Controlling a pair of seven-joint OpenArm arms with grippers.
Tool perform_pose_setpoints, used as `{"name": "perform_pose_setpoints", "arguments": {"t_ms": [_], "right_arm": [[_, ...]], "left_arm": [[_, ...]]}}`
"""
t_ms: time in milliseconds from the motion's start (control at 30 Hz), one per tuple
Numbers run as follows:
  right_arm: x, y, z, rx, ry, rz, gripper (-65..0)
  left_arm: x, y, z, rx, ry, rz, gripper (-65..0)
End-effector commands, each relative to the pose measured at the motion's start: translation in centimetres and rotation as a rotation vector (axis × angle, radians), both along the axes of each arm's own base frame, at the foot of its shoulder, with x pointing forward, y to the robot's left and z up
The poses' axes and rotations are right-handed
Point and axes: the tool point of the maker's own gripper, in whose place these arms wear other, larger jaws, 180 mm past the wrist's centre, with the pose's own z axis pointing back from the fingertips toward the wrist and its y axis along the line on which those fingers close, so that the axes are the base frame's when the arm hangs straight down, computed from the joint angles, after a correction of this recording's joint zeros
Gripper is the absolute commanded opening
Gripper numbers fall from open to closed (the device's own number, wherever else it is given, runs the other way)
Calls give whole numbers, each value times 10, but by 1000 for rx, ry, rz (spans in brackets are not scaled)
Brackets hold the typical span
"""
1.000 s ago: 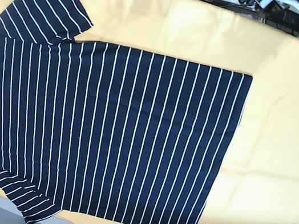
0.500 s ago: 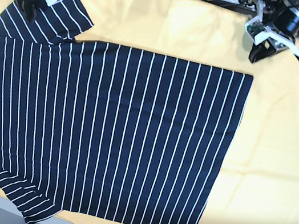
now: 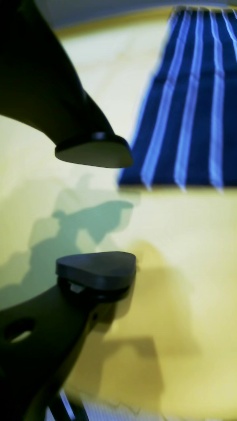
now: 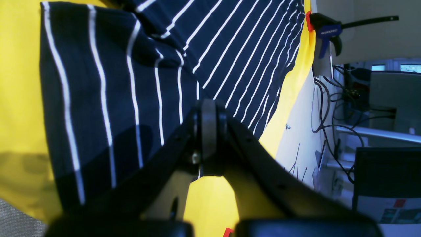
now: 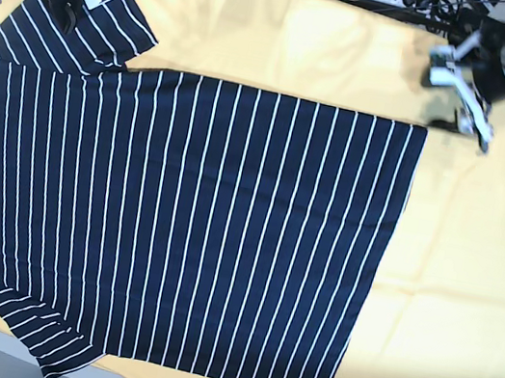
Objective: Fold the T-shirt properly
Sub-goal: 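Move right gripper to the sleeve seam, left gripper to the hem corner, then grasp the side edge with both grippers and fold it toward the shirt center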
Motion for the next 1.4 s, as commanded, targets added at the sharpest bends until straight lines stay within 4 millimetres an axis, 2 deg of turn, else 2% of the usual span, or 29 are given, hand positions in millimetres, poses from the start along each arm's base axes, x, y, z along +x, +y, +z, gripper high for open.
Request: {"name": "perform_pose_setpoints", "arguments": {"t_ms": [0,133,267,467,567,733,767,800,900,1000,1100,1233,1367], "right_arm": [[3,2,8,-5,-30,16,-650],[3,2,9,-5,-31,17,-650],[4,2,9,-3,-33,19,-650],[3,3,8,1,-32,15,-650],[2,5,6,35,-20,6,-650],[-5,12,-6,58,55,41,-650],[-7,14,-9,57,76,56,-650],[-10,17,-12,65,101,68,-625],[-20,28,-24,134,184,88,-489],[-29,39,-34,190,249,133,-367],[-29,35,-49,204,277,134,-295],[-28,18,-70,175,312,98,-286],[-44,8,-95,180,406,72,-286]], "left_arm": [[11,1,11,-15,-28,-6,-247],[29,9,18,-34,-21,8,-247],[29,1,20,-80,12,-41,-247],[26,-1,-7,-43,72,-79,-247],[36,0,-19,2,37,-106,-247],[44,-14,-27,23,26,-150,-251],[46,-16,-26,25,22,-156,-282],[47,-18,-26,25,20,-162,-346],[53,-18,-23,29,9,-156,-649],[64,-14,-16,26,-34,-86,-650],[73,-14,-9,-3,-72,-25,-650],[73,-14,-9,-4,-75,-23,-650],[73,-14,-9,-4,-75,-23,-650]]}}
